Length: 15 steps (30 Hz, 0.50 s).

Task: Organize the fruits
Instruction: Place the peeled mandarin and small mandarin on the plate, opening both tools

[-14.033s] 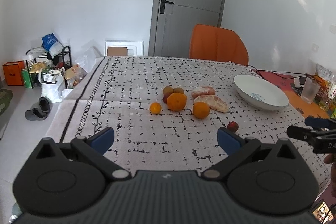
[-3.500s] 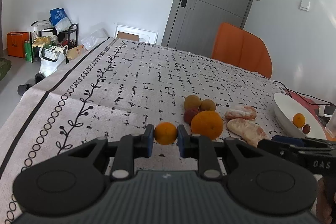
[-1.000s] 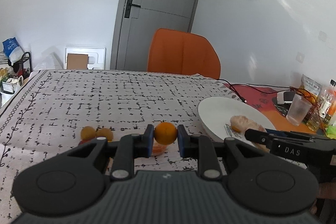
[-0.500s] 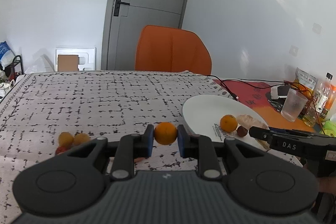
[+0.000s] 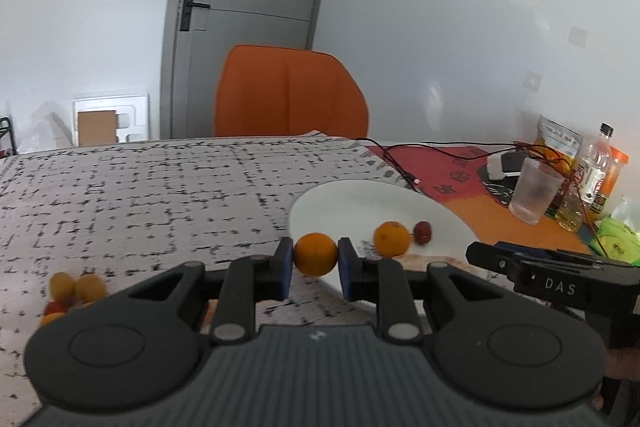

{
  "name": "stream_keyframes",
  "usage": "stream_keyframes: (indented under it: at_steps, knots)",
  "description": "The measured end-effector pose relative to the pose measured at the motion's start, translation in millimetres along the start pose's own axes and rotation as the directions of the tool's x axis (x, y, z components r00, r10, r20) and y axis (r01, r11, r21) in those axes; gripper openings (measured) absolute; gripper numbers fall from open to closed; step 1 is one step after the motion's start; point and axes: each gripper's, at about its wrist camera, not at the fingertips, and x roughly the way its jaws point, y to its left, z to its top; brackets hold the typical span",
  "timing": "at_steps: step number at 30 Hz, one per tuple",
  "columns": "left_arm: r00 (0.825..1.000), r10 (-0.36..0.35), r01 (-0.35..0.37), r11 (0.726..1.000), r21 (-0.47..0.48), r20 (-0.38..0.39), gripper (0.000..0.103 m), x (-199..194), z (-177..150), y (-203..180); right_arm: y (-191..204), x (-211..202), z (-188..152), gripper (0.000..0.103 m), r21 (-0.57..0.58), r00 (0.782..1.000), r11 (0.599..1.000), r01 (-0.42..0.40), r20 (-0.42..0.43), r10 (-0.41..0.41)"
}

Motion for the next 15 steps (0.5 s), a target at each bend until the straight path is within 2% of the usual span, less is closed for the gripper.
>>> stream_keyframes:
  at_steps: [9, 14, 15]
  knots:
    - [0.999, -0.040, 0.040, 0.999, 0.035, 0.004, 0.022, 12, 13, -29, -4, -6, 1, 0.051, 0.031, 1.000, 0.999, -0.017, 0.015, 0.016]
    - [1.000, -0.023, 0.023, 1.000, 0.013, 0.003, 0.032, 11, 13, -27, -3, -7, -3, 0.052, 0.038, 0.999, 0.999, -0.033, 0.003, 0.033]
    - [1.000, -0.018, 0.018, 1.000, 0.005, 0.001, 0.039, 9, 13, -25, -2, -7, -3, 0.052, 0.038, 0.999, 0.999, -0.034, -0.002, 0.034]
